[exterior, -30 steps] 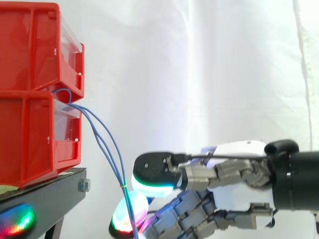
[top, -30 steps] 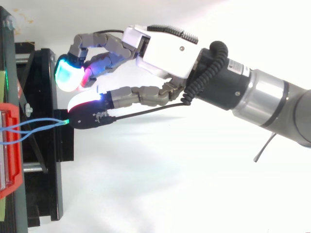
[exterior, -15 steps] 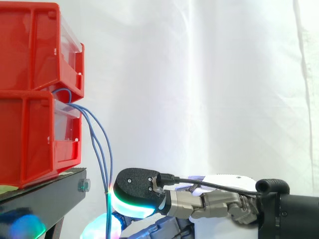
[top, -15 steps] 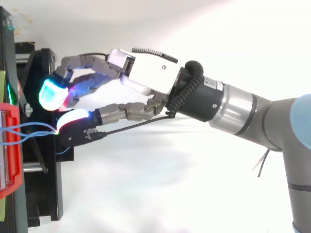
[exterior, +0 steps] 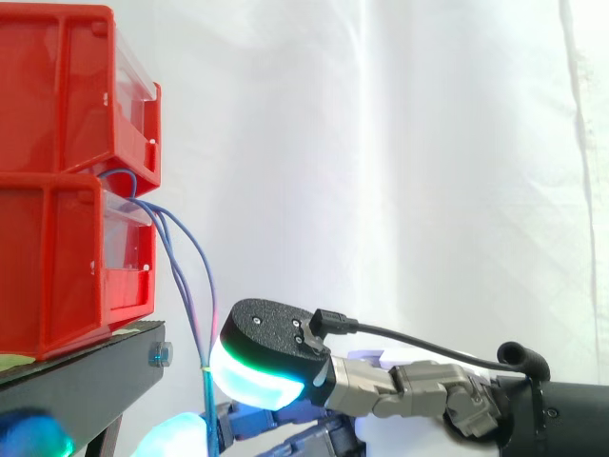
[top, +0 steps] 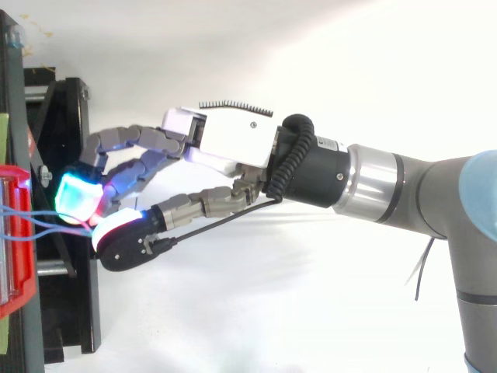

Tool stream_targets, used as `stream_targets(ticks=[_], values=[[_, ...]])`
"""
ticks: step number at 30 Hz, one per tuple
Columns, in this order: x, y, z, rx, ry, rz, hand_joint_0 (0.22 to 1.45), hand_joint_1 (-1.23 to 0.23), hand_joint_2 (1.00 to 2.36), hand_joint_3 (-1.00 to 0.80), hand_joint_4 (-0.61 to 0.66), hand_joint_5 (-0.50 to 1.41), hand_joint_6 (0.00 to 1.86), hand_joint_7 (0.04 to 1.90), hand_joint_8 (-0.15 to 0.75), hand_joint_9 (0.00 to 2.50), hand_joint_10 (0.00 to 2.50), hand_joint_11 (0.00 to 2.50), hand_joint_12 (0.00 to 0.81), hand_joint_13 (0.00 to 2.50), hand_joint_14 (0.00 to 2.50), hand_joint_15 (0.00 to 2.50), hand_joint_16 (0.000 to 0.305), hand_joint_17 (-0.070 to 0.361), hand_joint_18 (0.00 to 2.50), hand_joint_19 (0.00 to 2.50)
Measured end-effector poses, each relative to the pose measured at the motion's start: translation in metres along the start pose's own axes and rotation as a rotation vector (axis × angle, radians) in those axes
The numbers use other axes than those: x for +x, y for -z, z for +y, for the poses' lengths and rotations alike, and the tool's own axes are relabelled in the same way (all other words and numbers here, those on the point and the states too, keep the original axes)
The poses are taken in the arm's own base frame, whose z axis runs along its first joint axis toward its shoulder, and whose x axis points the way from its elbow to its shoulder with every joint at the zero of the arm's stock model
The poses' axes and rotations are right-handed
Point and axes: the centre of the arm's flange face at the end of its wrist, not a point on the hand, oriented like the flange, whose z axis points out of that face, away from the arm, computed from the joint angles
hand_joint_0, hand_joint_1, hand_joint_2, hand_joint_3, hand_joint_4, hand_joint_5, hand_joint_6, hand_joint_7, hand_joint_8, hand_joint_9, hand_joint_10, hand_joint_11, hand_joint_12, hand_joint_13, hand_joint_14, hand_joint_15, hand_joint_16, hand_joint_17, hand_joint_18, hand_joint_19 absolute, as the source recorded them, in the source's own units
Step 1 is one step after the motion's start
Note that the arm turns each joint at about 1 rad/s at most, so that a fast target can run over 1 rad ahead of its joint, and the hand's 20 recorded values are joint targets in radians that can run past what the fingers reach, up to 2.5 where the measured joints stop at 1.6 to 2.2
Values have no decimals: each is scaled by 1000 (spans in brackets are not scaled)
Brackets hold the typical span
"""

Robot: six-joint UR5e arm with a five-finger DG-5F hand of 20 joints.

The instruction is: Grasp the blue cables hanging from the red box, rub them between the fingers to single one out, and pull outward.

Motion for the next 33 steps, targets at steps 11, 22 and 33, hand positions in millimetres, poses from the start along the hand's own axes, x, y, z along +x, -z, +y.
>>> stream_targets(ticks=[11,22,33], values=[[5,4,-3,28,1,65,509,-590,1001,-487,322,-108,503,1075,318,836,10,380,389,702,14,431,50,113,657,608],[-7,4,8,41,8,62,519,-618,1001,-478,266,-89,501,1259,321,855,13,413,385,731,14,448,49,111,674,610],[-19,6,23,68,19,53,537,-659,1005,-434,216,-117,617,1154,318,863,12,445,381,748,15,464,48,108,679,621]])
